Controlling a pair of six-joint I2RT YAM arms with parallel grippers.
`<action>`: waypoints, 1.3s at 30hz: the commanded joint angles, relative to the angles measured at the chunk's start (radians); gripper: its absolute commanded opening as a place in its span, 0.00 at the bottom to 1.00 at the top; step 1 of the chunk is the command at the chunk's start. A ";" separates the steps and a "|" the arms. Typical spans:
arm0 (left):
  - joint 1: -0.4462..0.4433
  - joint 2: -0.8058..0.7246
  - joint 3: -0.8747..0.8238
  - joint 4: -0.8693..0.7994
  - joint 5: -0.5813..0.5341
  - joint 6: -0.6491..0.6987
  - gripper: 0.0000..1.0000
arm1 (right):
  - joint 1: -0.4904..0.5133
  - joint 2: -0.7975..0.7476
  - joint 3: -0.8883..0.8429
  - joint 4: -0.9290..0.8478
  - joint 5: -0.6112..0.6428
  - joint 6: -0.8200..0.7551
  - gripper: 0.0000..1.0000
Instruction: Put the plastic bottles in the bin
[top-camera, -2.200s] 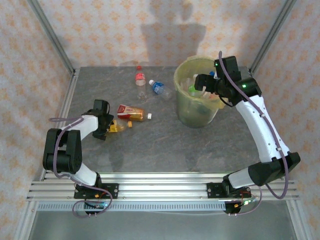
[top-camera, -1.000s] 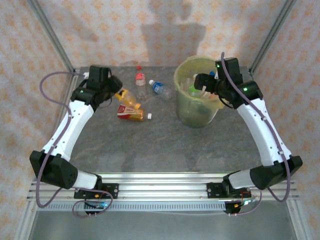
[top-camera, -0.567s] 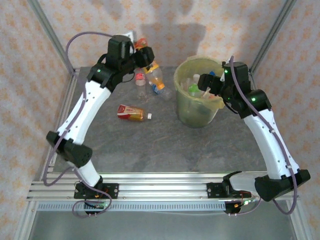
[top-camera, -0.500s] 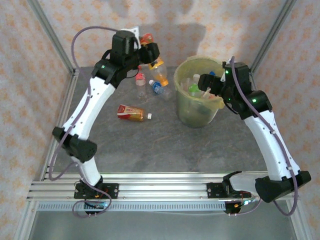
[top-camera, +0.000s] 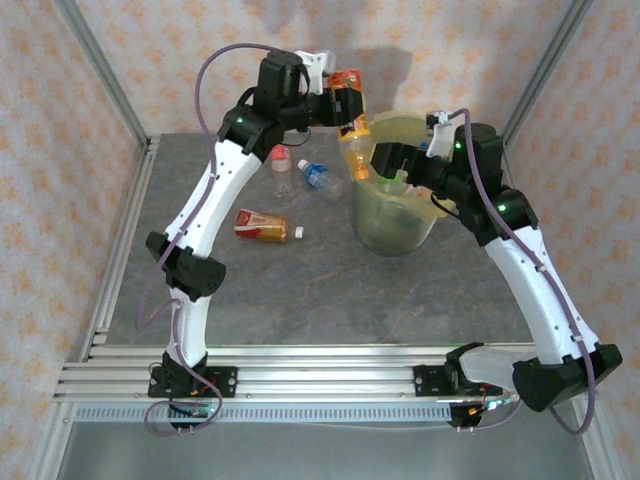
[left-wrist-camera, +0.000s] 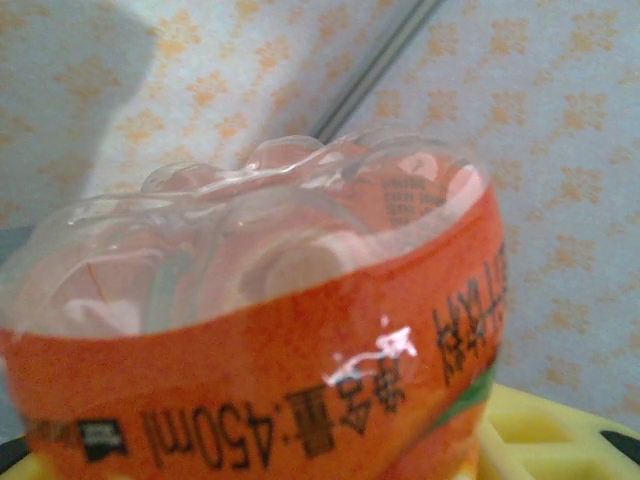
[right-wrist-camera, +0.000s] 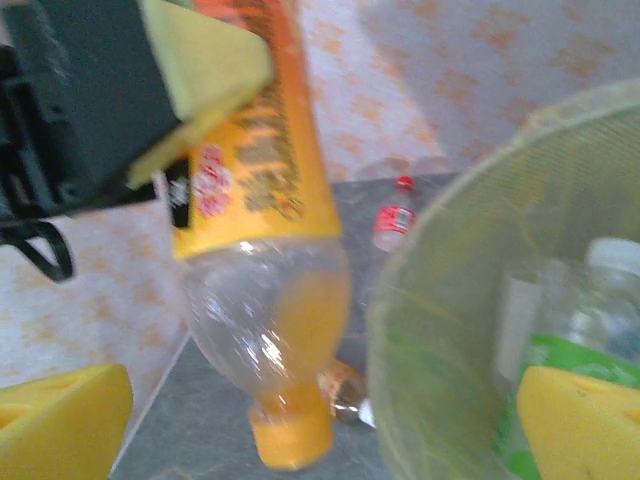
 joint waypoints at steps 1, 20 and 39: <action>-0.017 -0.011 0.042 -0.013 0.071 -0.030 0.55 | 0.005 0.037 0.019 0.127 -0.089 0.031 0.99; -0.033 0.045 0.069 0.046 0.135 -0.189 0.56 | 0.079 0.218 0.167 0.064 -0.083 -0.042 0.81; 0.056 -0.087 -0.005 -0.037 -0.083 -0.191 1.00 | -0.026 0.251 0.347 -0.408 0.316 -0.106 0.56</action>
